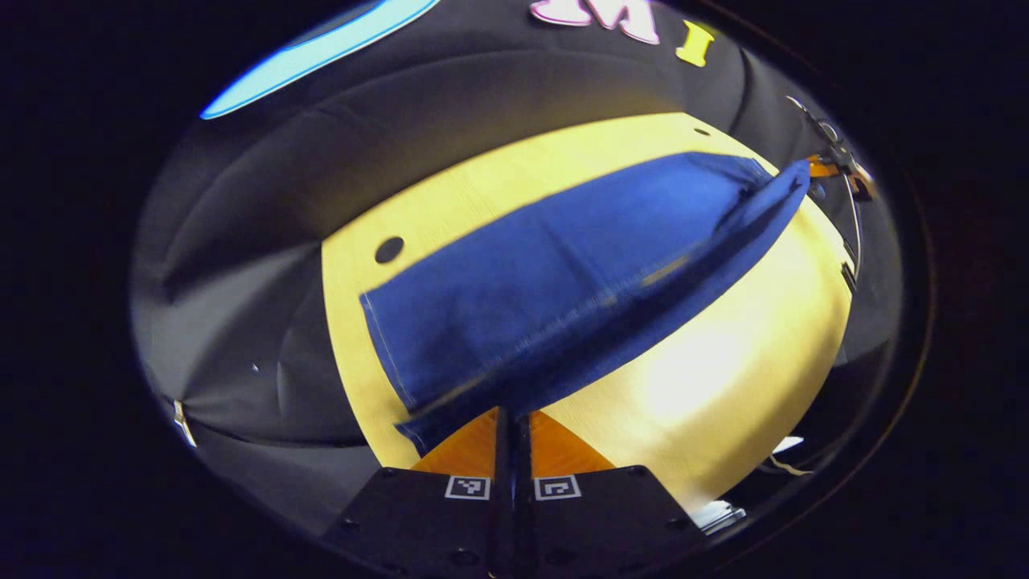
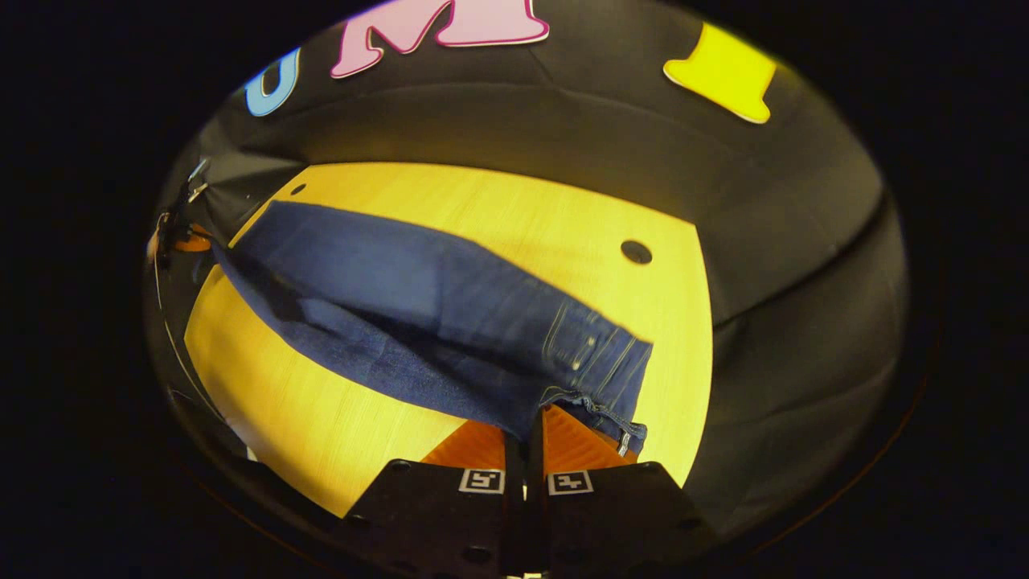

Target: Grasp the waist and the cuffs of the jeans and fold them to make the two legs overlap; first hold the waist and fold one-third of the jeans toward the cuffs, then hold the cuffs and fold the remaining one-third in the same direction to finish folding.

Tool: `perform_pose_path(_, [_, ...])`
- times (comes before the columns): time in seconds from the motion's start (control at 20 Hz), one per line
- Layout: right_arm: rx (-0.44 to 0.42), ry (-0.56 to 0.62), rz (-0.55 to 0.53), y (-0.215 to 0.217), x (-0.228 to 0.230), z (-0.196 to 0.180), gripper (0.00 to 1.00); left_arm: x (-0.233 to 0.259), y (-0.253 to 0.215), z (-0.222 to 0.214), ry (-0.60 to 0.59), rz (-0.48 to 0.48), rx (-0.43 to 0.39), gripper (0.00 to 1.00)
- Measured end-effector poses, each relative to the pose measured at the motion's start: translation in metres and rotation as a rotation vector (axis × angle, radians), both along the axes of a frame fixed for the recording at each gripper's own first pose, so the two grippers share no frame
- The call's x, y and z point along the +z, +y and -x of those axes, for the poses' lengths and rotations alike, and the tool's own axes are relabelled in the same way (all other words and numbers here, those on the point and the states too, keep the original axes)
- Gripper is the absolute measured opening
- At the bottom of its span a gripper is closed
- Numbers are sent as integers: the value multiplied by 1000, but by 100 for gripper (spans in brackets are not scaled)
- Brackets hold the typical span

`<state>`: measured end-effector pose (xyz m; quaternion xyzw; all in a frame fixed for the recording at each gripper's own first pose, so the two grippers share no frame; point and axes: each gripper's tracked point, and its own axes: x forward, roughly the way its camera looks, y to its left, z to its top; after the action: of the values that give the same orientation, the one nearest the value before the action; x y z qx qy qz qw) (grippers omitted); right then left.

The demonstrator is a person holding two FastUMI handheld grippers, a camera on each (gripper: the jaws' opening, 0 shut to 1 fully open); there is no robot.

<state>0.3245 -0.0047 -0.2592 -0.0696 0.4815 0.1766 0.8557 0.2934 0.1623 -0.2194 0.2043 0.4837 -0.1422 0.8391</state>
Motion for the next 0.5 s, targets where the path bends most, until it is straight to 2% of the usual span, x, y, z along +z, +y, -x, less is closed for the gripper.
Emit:
perform_pose_path(0.1, [-41,-26,9,8,-4,-37,5,-2,1,-38,-21,9,36,6])
perform_pose_path(0.2, [-58,-35,32,17,-29,-71,5,-13,5,-65,-20,8,105,6])
perform_pose_path(0.3, [-55,-24,65,26,-58,-90,5,-32,7,-94,-20,-8,157,6])
perform_pose_path(0.4, [-59,-7,84,32,-87,-98,5,-54,10,-103,-4,-27,185,9])
perform_pose_path(0.45, [-66,-2,81,35,-97,-104,5,-60,17,-107,-2,-46,207,13])
perform_pose_path(0.5, [-80,3,72,35,-105,-109,5,-65,22,-109,-10,-37,226,28])
